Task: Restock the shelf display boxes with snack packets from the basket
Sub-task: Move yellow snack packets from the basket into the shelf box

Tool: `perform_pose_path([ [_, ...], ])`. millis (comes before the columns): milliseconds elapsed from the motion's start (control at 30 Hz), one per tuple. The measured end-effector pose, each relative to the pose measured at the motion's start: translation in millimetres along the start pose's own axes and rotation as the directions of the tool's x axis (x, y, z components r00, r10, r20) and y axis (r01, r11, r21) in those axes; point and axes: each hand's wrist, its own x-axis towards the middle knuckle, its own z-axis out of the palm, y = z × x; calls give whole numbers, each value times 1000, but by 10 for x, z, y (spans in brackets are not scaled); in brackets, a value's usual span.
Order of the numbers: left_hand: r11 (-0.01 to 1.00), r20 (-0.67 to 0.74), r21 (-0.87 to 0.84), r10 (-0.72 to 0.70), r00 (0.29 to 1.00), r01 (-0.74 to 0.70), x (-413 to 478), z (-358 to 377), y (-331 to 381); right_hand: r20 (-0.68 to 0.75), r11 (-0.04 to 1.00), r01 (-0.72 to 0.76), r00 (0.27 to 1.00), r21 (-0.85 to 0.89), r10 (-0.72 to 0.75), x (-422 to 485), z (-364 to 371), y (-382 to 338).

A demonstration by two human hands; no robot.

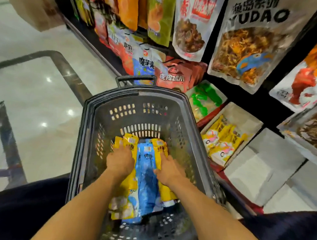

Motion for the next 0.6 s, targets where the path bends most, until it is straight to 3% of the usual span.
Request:
perform_pose_path([
  [233, 993, 141, -44, -106, 984, 113, 323, 669, 58, -11, 993, -113, 993, 39, 114, 448, 460, 135],
  [400, 988, 124, 80, -143, 982, 134, 525, 849, 106, 89, 967, -238, 969, 89, 230, 669, 826, 188],
  [600, 975, 177, 125, -202, 963, 182, 669, 924, 236, 9, 950, -264, 964, 167, 267, 751, 945, 184],
])
